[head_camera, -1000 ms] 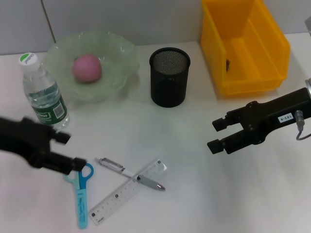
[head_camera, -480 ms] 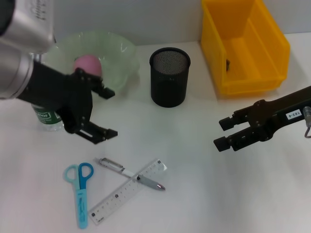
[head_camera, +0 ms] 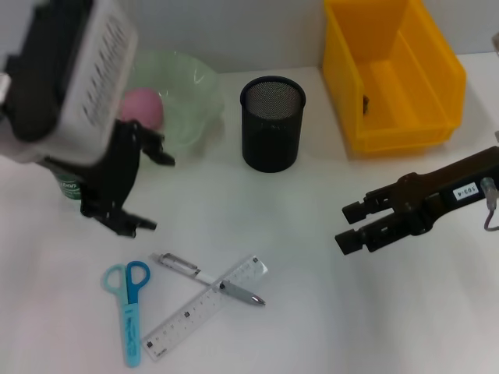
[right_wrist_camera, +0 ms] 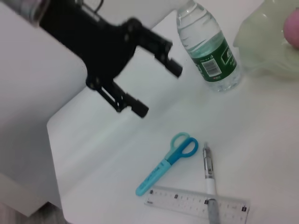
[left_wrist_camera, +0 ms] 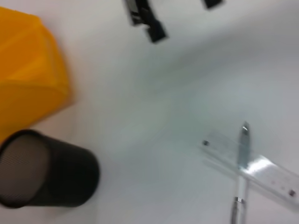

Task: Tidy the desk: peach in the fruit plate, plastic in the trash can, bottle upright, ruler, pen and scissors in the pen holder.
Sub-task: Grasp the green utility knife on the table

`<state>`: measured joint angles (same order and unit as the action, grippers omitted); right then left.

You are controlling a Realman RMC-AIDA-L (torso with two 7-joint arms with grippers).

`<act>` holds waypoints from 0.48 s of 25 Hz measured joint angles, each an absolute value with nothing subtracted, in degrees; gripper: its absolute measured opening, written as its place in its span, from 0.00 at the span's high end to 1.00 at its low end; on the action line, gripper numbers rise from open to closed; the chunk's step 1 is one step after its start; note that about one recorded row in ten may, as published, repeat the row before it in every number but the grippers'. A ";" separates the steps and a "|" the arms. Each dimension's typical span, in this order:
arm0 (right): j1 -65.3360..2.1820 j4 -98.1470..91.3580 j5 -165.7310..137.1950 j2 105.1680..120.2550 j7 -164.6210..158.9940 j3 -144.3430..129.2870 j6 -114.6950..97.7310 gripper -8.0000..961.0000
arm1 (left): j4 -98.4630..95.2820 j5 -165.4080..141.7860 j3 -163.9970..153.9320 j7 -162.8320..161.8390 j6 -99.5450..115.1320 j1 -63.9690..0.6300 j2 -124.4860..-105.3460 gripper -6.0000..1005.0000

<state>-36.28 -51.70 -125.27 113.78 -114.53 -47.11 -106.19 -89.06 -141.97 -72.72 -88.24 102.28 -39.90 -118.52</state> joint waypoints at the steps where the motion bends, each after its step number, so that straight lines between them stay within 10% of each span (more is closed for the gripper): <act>1: -36.53 -51.28 -125.27 113.72 -114.72 -47.00 -106.18 0.14 | -89.19 -142.61 -74.11 -87.43 102.27 -39.77 -118.51 0.19; 12: -36.76 -50.62 -125.77 112.84 -113.96 -47.34 -106.20 0.14 | -89.96 -145.89 -89.21 -83.36 99.07 -35.24 -118.81 0.21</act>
<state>-36.76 -50.62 -125.77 112.84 -113.96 -47.34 -106.20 -89.96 -145.89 -89.21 -83.36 99.07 -35.24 -118.81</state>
